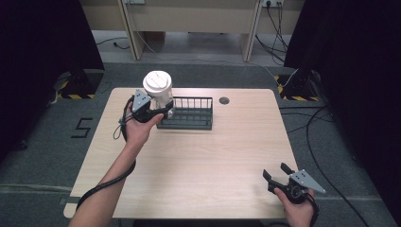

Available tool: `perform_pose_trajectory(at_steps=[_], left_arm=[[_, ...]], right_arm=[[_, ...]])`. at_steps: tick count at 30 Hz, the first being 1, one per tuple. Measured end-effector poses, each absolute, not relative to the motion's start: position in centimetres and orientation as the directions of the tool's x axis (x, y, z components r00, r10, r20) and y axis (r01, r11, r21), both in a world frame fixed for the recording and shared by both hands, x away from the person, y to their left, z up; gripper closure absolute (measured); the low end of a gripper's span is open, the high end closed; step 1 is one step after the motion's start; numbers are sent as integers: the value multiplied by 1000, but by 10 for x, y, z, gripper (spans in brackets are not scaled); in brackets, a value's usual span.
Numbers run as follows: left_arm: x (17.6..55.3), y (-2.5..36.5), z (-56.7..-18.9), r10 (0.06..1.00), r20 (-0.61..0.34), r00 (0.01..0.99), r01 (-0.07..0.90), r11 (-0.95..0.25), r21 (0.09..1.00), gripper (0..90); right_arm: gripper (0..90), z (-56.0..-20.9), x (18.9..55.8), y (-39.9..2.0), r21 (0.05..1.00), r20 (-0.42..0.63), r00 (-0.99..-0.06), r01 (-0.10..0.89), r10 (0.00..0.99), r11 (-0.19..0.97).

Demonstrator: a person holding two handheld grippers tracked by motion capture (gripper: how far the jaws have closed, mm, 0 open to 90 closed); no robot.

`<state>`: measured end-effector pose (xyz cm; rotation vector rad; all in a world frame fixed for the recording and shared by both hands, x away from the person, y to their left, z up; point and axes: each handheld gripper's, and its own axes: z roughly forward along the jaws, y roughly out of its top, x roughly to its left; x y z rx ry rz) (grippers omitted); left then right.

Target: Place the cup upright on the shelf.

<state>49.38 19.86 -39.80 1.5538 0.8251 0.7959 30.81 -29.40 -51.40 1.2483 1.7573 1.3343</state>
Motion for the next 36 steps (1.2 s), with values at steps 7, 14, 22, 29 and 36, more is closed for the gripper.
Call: perform_pose_trajectory(at_steps=[7, 14, 22, 29, 36], left_arm=[[501, 191, -398, 848, 49, 527, 83, -109, 991, 180], [510, 185, -400, 849, 46, 527, 92, -111, 990, 180], [518, 178, -403, 852, 35, 522, 102, -103, 989, 179], [526, 171, -401, 856, 42, 516, 100, -109, 989, 179], [533, 163, -404, 855, 40, 517, 107, -110, 988, 179]], right_arm=[[203, -514, 308, -294, 945, 77, -382, 322, 921, 55], [204, -514, 307, -294, 946, 78, -384, 319, 920, 52], [205, -514, 307, -295, 946, 84, -382, 320, 920, 46], [205, -514, 306, -294, 947, 84, -385, 317, 919, 46], [205, -514, 306, -293, 948, 71, -388, 314, 919, 59]])
